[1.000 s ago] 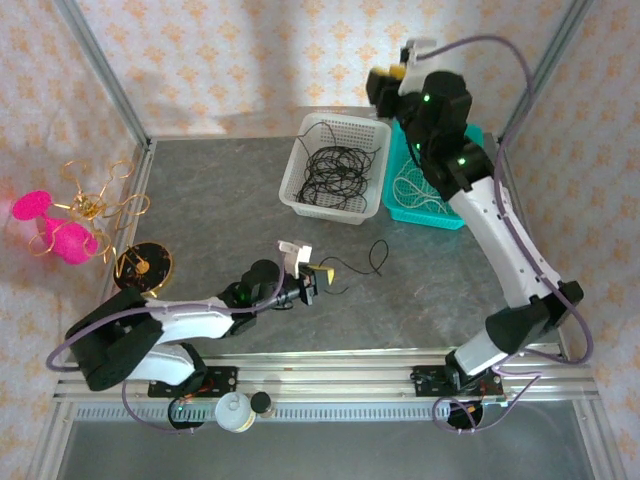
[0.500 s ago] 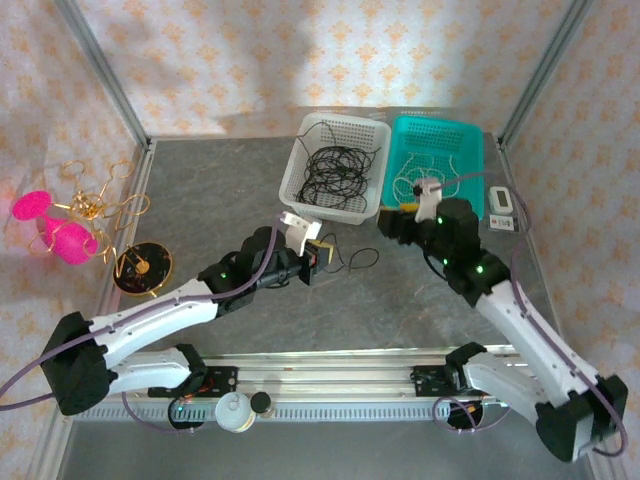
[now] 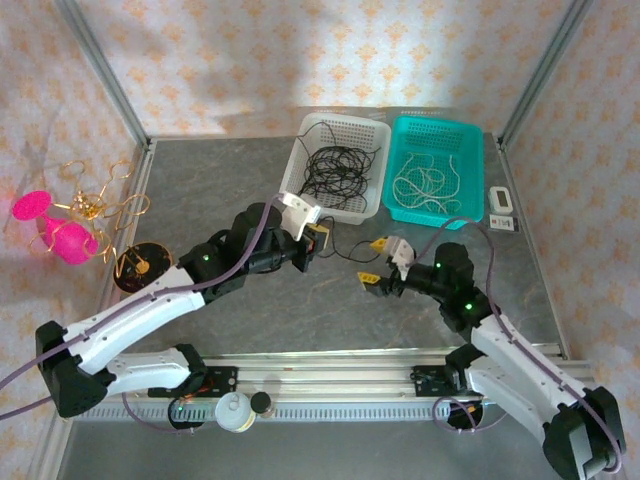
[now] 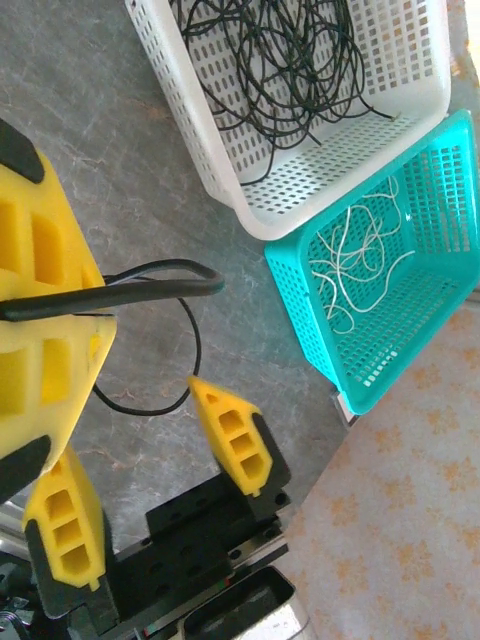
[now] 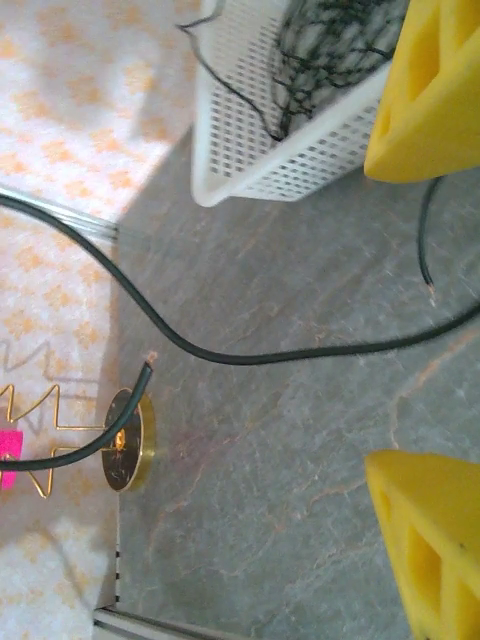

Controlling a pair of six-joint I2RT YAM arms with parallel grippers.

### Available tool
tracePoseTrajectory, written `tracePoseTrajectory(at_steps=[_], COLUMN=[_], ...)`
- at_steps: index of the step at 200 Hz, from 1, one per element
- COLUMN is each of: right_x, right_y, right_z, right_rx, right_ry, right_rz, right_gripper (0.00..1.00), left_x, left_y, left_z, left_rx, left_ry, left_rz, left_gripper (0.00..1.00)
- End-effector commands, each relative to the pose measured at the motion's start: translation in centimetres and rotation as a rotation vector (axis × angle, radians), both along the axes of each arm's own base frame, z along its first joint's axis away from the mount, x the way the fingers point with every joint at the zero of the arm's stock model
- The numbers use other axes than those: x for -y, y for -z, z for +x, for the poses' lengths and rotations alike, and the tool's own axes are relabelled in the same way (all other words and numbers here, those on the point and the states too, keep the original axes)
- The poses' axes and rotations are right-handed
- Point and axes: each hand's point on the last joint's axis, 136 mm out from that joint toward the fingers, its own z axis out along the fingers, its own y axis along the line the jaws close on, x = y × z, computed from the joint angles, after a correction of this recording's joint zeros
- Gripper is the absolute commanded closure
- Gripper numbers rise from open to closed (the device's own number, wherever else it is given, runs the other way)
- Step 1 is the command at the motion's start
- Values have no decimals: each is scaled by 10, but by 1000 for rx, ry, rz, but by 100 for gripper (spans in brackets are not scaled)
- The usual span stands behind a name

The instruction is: Untangle the cables

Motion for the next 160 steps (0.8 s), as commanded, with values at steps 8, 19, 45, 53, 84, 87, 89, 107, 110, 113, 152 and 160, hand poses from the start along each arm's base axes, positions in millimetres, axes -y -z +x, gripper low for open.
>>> tracePoseTrajectory(at_steps=[8,19,45,53,84,87,89,107,110,113,152,160], right_x=[-12,-19,-35,-39,-51,-52,-53,-59,-60,-61,-71,-73], right_y=[-26,-15,2,5,20,21,22,20,19,19,6,5], right_z=[4,4,-4,-5,1,1,0,2,2,2,-6,-5], right_rx=[227,197,125,105,31,28,24,-2,-7,-10,-81,-94], right_ry=[-92,-142,-289,-319,-372,-380,-385,-404,-407,-411,-454,-439], right_rz=[-60,-93,-93,-80,-70,-68,-67,-38,-33,-27,51,56], right_gripper=[29,29,31,32,37,37,37,43,43,44,61,62], left_x=[-12,-13,-13,-13,-17,-17,-18,-21,-21,-22,-24,-24], left_y=[-12,-20,-43,-49,-76,-78,-79,-92,-94,-95,-109,-110], left_z=[-7,-8,-9,-8,-8,-8,-8,-6,-5,-5,2,3], left_rx=[16,28,63,73,122,128,131,166,170,175,225,231], left_ry=[2,4,13,14,14,12,9,-3,-7,-10,-44,-47], left_rz=[70,66,50,50,51,52,53,54,52,53,40,37], left_gripper=[100,100,100,100,100,100,100,100,100,100,100,100])
